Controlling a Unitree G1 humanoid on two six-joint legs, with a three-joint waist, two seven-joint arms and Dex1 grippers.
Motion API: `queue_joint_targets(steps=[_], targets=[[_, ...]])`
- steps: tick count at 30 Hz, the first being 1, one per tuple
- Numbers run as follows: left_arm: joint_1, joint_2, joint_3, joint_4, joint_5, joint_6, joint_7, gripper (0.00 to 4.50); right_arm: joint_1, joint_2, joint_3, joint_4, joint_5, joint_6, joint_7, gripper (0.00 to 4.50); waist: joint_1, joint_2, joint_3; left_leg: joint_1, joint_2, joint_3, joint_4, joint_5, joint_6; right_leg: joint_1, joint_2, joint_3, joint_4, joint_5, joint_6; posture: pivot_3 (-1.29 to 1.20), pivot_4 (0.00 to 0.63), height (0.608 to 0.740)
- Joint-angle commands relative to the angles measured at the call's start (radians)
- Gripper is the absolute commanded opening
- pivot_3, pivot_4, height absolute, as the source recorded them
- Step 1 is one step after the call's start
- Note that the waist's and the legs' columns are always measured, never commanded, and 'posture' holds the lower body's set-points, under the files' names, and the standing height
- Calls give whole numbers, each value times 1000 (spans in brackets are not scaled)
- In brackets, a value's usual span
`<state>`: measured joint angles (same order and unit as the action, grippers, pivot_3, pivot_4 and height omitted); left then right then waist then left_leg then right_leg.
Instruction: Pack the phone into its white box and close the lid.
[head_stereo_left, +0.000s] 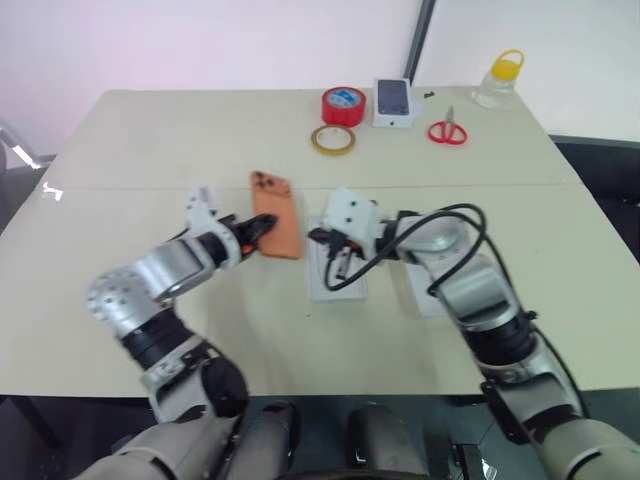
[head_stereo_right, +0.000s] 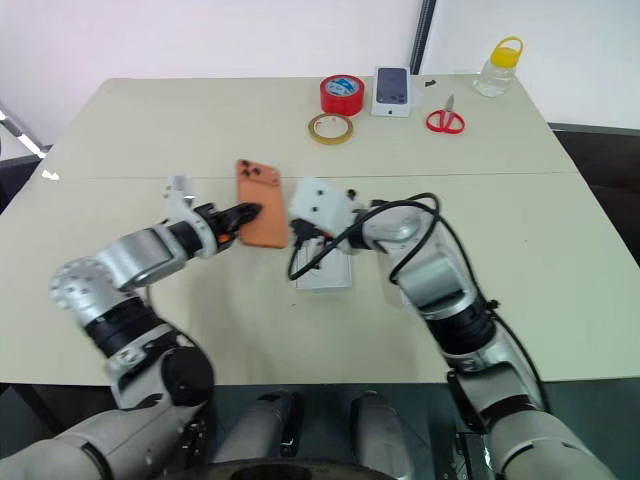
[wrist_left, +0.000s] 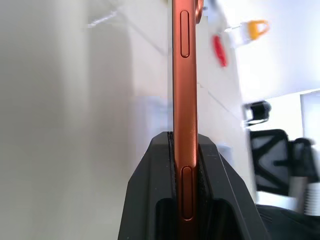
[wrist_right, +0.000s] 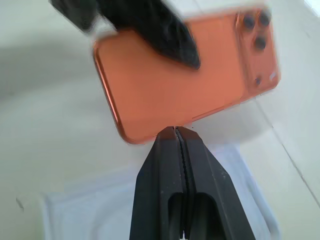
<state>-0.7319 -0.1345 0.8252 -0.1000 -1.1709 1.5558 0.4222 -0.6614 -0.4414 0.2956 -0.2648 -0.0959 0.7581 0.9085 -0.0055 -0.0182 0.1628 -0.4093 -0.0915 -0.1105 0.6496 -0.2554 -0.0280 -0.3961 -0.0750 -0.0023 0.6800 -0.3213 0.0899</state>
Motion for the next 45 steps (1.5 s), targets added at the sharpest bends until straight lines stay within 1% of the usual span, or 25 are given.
queue_joint_targets(steps=[1, 4, 6, 10, 19, 21, 22, 23, 26, 28, 31, 34, 38, 42, 45], targets=[[-12, -92, -70, -21, -77, -31, 66, 33, 11, -54, -52, 0, 16, -7, -18, 0, -9, -3, 2, -1, 0, 0, 0, 0, 0, -1, 0, 0, 0, 0, 0, 0, 150, 740], [48, -128, -132, -14, -91, -42, 113, 33, 30, -111, -95, 1, 23, 2, -35, 0, -21, -3, 2, 0, 1, 1, -2, 0, 0, -6, 4, 9, 4, 0, 0, 0, 150, 740], [75, -129, -164, -10, -112, -56, 144, 33, 41, -136, -106, -3, 27, 5, -46, 0, -19, -3, 2, 1, 2, 1, -2, 0, -1, -7, 6, 11, 5, 0, 0, 0, 150, 740], [114, -110, -221, -5, -191, -109, 193, 33, 62, -163, -125, -22, 40, 28, -71, 0, -5, -4, 2, 1, 2, 1, -1, 0, -1, -8, 8, 15, 5, 1, -1, 0, 150, 740], [173, -42, -385, 51, -354, -208, 270, 33, 68, -179, -110, -13, 56, 28, -107, 0, -4, -4, 2, 0, 2, 2, 0, 0, -1, -8, 8, 15, 4, 1, -1, 0, 150, 740], [183, -20, -417, 54, -375, -228, 278, 1003, 63, -178, -106, -6, 58, 26, -113, 0, -5, -4, 2, 0, 2, 2, 0, 0, -1, -8, 8, 15, 4, 1, -1, 0, 150, 740], [188, -10, -429, 55, -390, -241, 283, 1364, 61, -177, -105, -5, 59, 26, -115, 0, -5, -4, 2, 0, 2, 2, 0, 0, -1, -8, 8, 15, 4, 1, -1, 0, 150, 740], [191, 5, -444, 52, -402, -252, 285, 1815, 59, -176, -103, -4, 61, 25, -117, 0, -6, -4, 2, 0, 2, 2, 0, 0, -1, -8, 8, 15, 4, 1, -1, 0, 150, 740], [201, 51, -485, 40, -436, -279, 293, 3329, 58, -177, -97, -3, 62, 22, -122, 0, -6, -4, 2, 0, 2, 2, 0, 0, -1, -8, 8, 15, 4, 1, -1, 0, 150, 740], [210, 86, -514, 25, -457, -291, 291, 4226, 60, -178, -92, -2, 62, 19, -125, 0, -6, -4, 2, 0, 2, 2, 0, 0, -1, -8, 8, 15, 4, 1, -1, 0, 150, 740], [221, 161, -558, -7, -498, -304, 267, 4226, 59, -176, -87, -4, 67, 20, -129, 0, -6, -4, 2, 0, 2, 2, 0, 0, -1, -8, 8, 16, 4, 1, -1, 0, 150, 740], [216, 249, -599, -42, -514, -305, 206, 4226, 57, -175, -84, -1, 70, 18, -132, 0, -6, -4, 2, 0, 2, 2, 0, 0, -1, -9, 8, 16, 4, 1, -1, 0, 150, 740], [201, 375, -646, -93, -499, -299, 81, 4226, 57, -176, -81, 8, 69, 12, -134, 0, -6, -4, 2, 0, 2, 2, 0, 0, -1, -9, 8, 16, 4, 1, -1, 0, 150, 740], [183, 515, -695, -142, -384, -286, -84, 4226, 55, -179, -77, 21, 64, 1, -133, 0, -7, -3, 2, 0, 2, 2, -1, 0, -1, -9, 8, 16, 4, 1, -1, 0, 150, 740], [180, 609, -692, -147, -272, -332, -219, 4226, 50, -185, -79, 30, 62, -10, -131, 0, -9, -3, 2, 0, 2, 2, -1, 0, -1, -9, 9, 16, 4, 1, -1, 0, 150, 740]])
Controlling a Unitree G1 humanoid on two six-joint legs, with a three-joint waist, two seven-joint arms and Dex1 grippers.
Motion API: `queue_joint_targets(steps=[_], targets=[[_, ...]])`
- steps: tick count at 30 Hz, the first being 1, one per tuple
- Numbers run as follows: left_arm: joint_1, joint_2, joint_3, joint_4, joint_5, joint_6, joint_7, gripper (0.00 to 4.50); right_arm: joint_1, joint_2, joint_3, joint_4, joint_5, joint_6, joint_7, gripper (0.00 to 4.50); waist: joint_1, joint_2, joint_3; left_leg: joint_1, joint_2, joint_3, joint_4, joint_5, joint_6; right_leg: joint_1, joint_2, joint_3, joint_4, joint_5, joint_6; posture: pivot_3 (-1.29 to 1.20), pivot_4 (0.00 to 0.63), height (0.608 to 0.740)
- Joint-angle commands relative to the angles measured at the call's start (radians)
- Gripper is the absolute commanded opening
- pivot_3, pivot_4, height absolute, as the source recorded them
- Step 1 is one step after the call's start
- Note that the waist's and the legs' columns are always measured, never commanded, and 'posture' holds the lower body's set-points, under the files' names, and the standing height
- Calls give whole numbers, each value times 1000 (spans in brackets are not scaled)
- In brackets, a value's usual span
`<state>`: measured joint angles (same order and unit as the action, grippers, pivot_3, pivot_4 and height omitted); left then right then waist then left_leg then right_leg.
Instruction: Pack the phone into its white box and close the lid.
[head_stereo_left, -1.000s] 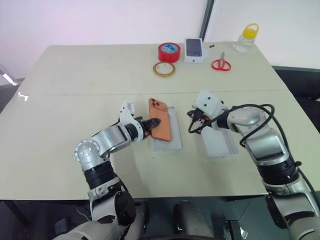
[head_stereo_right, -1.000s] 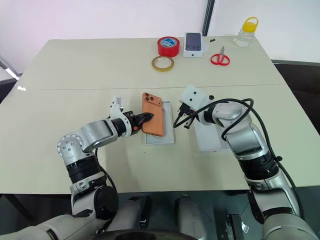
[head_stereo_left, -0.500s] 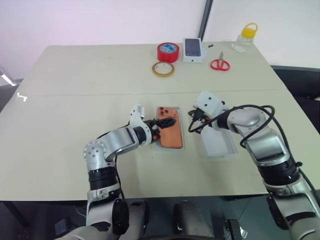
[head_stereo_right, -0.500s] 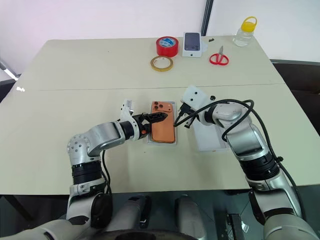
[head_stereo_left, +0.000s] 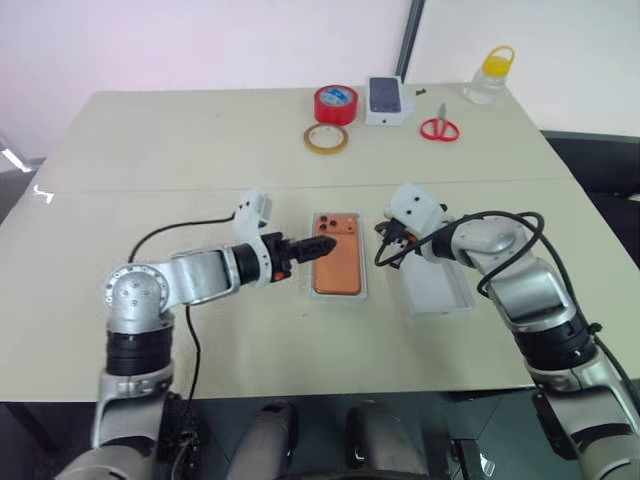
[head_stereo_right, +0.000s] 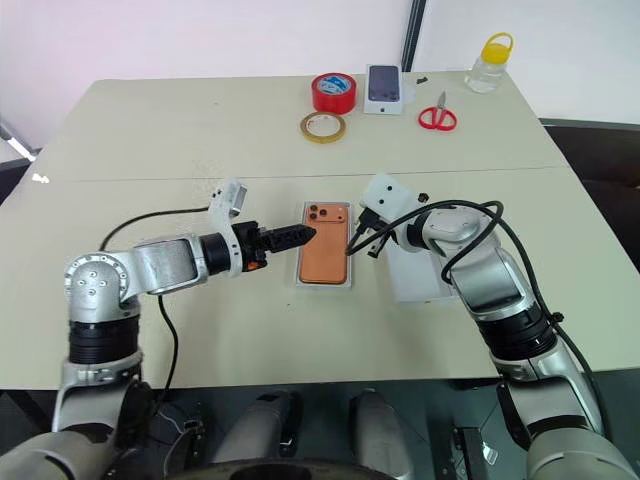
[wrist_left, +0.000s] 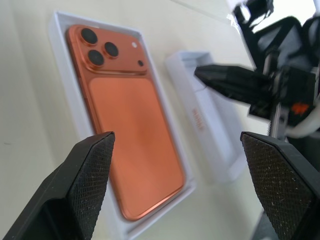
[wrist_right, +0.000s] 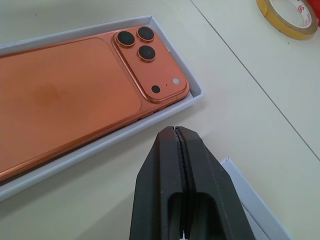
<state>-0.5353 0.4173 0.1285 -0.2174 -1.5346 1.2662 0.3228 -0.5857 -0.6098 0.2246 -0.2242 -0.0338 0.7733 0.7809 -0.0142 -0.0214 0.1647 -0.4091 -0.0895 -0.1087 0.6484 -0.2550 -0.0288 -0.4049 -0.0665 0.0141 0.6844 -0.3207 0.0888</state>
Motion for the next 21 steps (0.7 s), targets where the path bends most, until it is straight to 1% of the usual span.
queue_joint_targets(steps=[1, 3, 4, 5, 7, 8, 10, 12, 15, 17, 18, 19, 21], targets=[[-15, 98, 2, -39, 149, -68, -182, 4226, -25, -21, -9, -11, -1, -31, -1, 0, 0, 0, 0, 0, 0, 0, 0, 0, 0, 0, 0, 0, 0, 0, 0, 0, 150, 740], [3, 193, -41, -68, 306, -139, -316, 4226, -20, -32, -9, -22, 3, -51, 13, 0, -1, 0, 0, 0, 0, 0, 0, 0, 0, -1, 0, 0, 0, 0, 0, 0, 150, 740], [20, 257, -90, -91, 408, -194, -394, 4226, -14, -37, -8, -36, 11, -61, 25, 0, 0, 0, 0, 0, 0, 0, -1, 0, 0, -1, 0, 0, 0, 0, 0, 0, 150, 740], [47, 313, -136, -112, 511, -269, -475, 4226, -7, -41, -4, -53, 18, -68, 35, 0, -1, 0, 0, 0, 0, 0, -1, 0, 0, -1, 0, 0, -1, 0, 0, 0, 150, 740], [120, 408, -202, -131, 715, -476, -642, 4226, 11, -46, 10, -88, 29, -73, 52, 0, -2, 2, 0, 0, 0, 1, -3, 0, 0, -1, 0, 1, -2, 0, -1, 0, 150, 740], [155, 438, -220, -115, 793, -565, -708, 4226, 18, -46, 18, -98, 29, -72, 55, 0, -1, 2, 0, 0, 0, 1, -3, 0, 0, -1, 0, 1, -2, 0, -1, 0, 150, 740], [191, 459, -241, -73, 892, -671, -794, 4226, 26, -47, 29, -103, 24, -71, 56, 0, 2, 2, 0, 0, 1, 1, -3, 0, 0, -1, 0, 1, -3, 0, -1, 0, 150, 740], [196, 456, -269, -15, 979, -726, -836, 4226, 31, -53, 43, -100, 13, -71, 53, 0, 6, 2, 0, 0, 1, 1, -3, 0, 0, -1, 0, 1, -3, 1, -2, 0, 150, 740], [174, 408, -278, 41, 1042, -745, -861, 4226, 26, -63, 56, -89, -3, -71, 46, 0, 6, 2, 1, 0, 1, 1, -2, -1, 1, 0, -1, 1, -3, 1, -2, 0, 150, 740], [167, 376, -274, 42, 1062, -749, -879, 3705, 23, -72, 60, -84, -14, -70, 42, 0, 5, 2, 1, 0, 1, 1, -2, -1, 2, 0, -1, 1, -3, 1, -1, 0, 150, 740], [176, 361, -261, 35, 1070, -762, -883, 3347, 22, -78, 62, -83, -20, -69, 41, 0, 4, 2, 1, -1, 1, 1, -2, -1, 2, -1, -1, 1, -3, 1, -1, 0, 150, 740], [180, 346, -252, 30, 1072, -763, -892, 2896, 24, -91, 70, -79, -35, -70, 39, 0, 3, 2, 1, -1, 1, 1, -2, -1, 2, -1, -1, 1, -3, 1, -1, 0, 150, 740], [164, 315, -246, 40, 1061, -710, -900, 1837, 29, -123, 93, -69, -68, -84, 43, 0, 2, 2, 1, -1, 1, 1, -2, -1, 2, -1, -1, 1, -3, 1, -1, 0, 150, 740]])
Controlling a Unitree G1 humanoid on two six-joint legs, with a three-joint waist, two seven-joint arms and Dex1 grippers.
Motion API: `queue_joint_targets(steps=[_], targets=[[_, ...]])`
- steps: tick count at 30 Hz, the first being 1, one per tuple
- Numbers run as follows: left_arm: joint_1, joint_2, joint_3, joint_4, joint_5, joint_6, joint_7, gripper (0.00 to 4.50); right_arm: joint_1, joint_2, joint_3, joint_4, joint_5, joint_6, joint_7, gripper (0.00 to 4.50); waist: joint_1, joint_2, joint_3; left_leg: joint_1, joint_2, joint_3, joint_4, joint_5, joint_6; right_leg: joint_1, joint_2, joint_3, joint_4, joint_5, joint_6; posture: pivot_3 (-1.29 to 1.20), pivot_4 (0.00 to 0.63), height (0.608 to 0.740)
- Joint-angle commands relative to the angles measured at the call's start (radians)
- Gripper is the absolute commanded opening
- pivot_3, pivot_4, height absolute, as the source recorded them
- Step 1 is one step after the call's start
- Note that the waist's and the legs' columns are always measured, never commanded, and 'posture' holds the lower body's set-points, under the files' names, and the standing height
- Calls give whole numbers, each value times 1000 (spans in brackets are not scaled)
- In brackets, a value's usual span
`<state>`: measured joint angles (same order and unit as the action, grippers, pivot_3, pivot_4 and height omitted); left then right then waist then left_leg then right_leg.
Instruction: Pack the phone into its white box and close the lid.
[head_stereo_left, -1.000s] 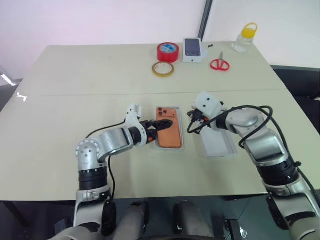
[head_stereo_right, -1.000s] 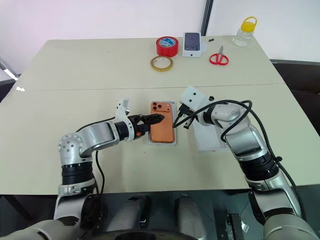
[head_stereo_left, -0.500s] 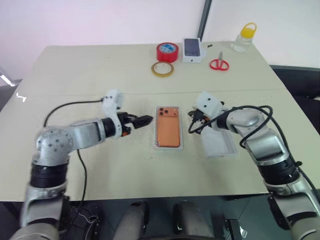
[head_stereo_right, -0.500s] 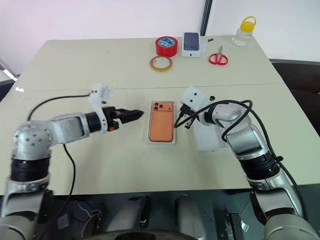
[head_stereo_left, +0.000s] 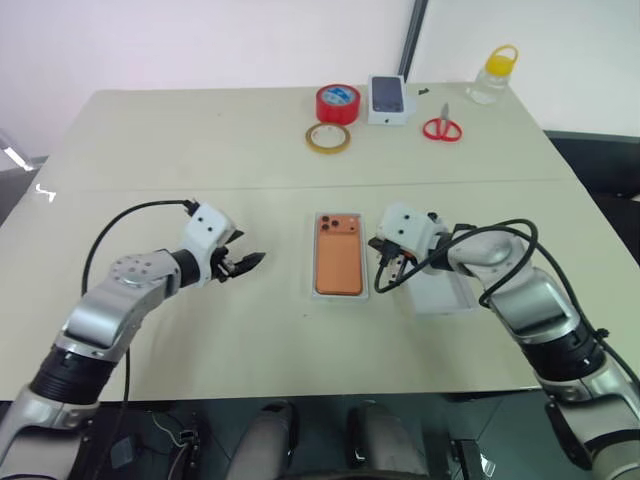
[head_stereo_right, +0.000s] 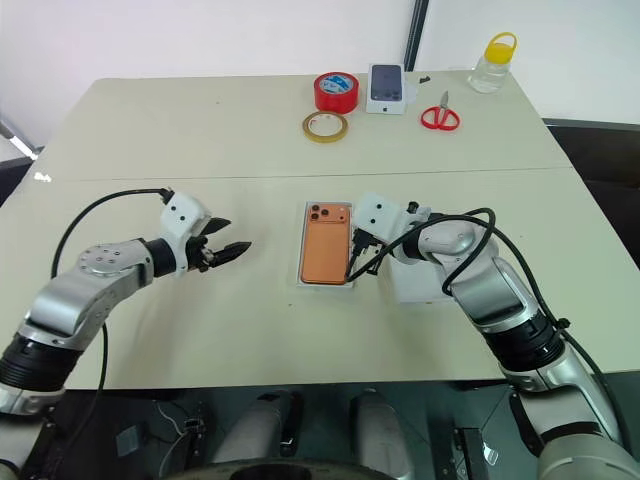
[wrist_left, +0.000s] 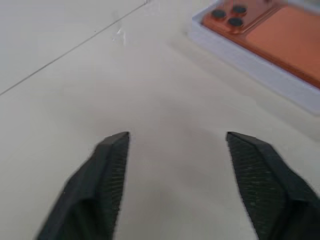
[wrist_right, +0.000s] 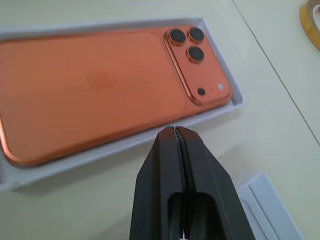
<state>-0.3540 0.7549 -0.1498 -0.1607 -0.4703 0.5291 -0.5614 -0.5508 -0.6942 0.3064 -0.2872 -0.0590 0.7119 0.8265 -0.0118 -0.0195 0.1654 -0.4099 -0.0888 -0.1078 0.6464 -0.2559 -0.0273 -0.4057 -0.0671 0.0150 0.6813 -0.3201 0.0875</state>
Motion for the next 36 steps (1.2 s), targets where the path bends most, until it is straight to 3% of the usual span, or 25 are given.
queue_joint_targets(steps=[1, 3, 4, 9, 15, 24, 36], targets=[[-33, -31, 23, -5, 10, 47, -22, 1404, -5, -47, 18, -2, -54, -26, -4, 0, -2, 0, 0, 0, 0, 0, 0, 0, 0, 0, 0, 0, 0, 0, 0, 0, 150, 740], [-63, -38, -2, 16, 47, 65, -38, 290, -6, -51, 24, 1, -59, -19, -2, 0, -4, 0, 0, 0, 0, 0, 0, 0, 0, 0, 0, 0, 1, 0, 0, 0, 150, 740], [-73, -42, -10, 22, 61, 71, -46, 84, -7, -50, 25, 2, -60, -15, 0, 0, -5, 0, 0, 0, 0, 0, 1, 0, 0, 0, 1, 0, 1, 0, 0, 0, 150, 740], [-231, -91, -141, 94, 142, 209, -97, 84, -26, -56, 87, 19, -113, -52, 12, 0, 0, 0, 0, 0, 0, 0, 1, 0, 0, 0, 1, 0, 1, 0, 0, 0, 150, 740], [-366, -162, -319, 190, 257, 207, -227, 84, -49, -24, 156, 56, -156, -107, 33, 0, -6, 0, 0, 0, 0, 0, 1, 0, 0, 0, 1, 0, 1, 0, 0, 0, 150, 740], [-399, -249, -392, 234, 337, 137, -354, 84, -20, -21, 154, 13, -170, -113, 82, 0, 3, 0, 0, 0, 0, -1, 3, 0, 0, 1, 1, 0, 2, 0, 0, 0, 150, 740], [-401, -387, -448, 159, 357, 182, -438, 84, 171, -170, 39, -228, -125, -25, 174, 0, 20, 0, 0, 0, -1, -1, 3, 0, 1, 2, 1, 0, 1, 0, 1, 0, 150, 740]])
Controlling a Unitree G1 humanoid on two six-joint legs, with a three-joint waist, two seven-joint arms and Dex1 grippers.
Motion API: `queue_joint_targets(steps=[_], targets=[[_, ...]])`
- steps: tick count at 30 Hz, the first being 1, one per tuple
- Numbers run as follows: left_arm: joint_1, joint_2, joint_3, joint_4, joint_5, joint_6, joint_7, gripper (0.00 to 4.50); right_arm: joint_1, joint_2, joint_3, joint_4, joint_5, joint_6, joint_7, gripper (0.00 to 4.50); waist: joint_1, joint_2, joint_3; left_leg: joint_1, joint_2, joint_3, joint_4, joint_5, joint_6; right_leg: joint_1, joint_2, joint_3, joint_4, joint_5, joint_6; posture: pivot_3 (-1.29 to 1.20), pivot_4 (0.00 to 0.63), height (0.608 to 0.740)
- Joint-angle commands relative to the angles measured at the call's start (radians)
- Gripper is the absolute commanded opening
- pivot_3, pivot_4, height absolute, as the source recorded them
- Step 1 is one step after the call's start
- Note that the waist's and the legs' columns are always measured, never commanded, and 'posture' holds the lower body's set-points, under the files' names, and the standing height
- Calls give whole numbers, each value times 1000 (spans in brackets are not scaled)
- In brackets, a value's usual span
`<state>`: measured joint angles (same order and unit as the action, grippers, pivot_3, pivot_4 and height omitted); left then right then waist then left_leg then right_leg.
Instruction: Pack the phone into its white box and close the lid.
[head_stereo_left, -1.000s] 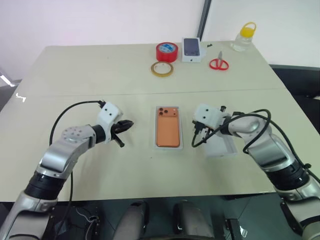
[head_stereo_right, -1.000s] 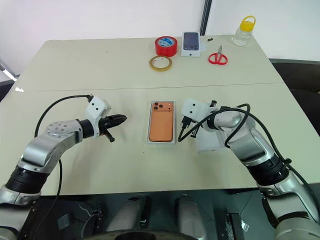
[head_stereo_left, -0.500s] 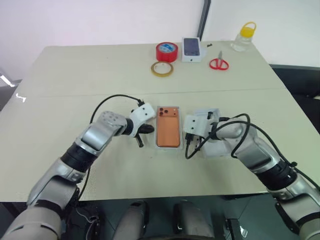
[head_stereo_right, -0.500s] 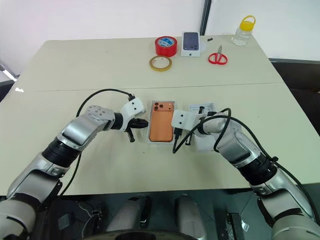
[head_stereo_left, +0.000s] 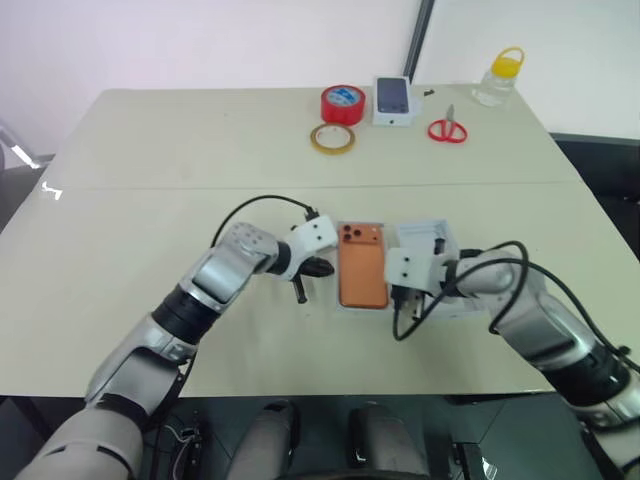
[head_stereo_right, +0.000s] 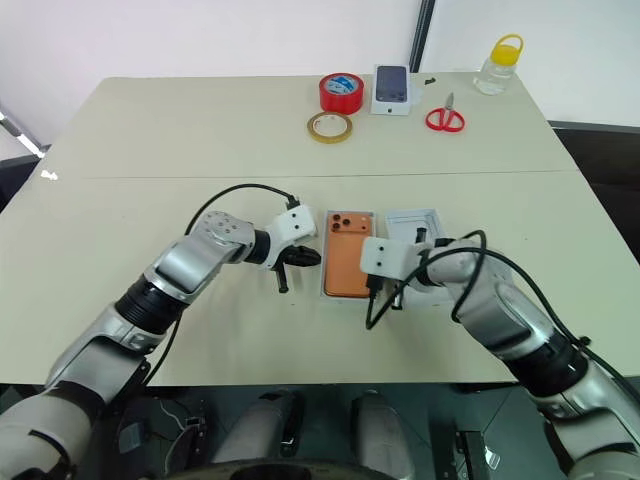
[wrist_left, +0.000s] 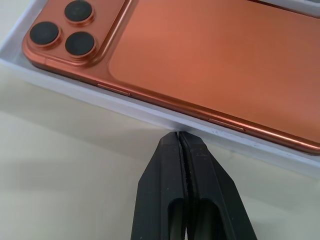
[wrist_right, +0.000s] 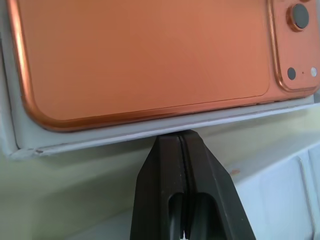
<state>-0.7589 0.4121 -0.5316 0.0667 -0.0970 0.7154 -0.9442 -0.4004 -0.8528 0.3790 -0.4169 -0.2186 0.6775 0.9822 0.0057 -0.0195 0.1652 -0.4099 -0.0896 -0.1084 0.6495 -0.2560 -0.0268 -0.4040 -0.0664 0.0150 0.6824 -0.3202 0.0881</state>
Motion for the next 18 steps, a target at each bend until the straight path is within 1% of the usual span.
queue_joint_targets(steps=[1, 9, 18], targets=[[8, -48, -76, -80, -13, -7, -64, 84, 37, -25, -44, -115, 37, 17, 23, 0, 4, 0, 0, 0, 0, 0, 0, 0, 0, 0, 0, 0, 0, 0, 0, 0, 150, 740], [16, -71, -71, -94, -6, 8, -74, 84, 78, -50, -75, -154, 34, 48, 23, 0, 5, 0, 0, 0, 0, 0, 0, 0, 0, 0, 0, 0, 0, 0, 0, 0, 150, 740], [37, -46, -88, -142, 12, -12, -108, 84, 70, -66, -86, -130, 31, 36, 28, 0, 4, 0, 0, 0, 0, 0, 0, 0, 0, 0, 0, 0, 0, 0, 0, 0, 150, 740]])
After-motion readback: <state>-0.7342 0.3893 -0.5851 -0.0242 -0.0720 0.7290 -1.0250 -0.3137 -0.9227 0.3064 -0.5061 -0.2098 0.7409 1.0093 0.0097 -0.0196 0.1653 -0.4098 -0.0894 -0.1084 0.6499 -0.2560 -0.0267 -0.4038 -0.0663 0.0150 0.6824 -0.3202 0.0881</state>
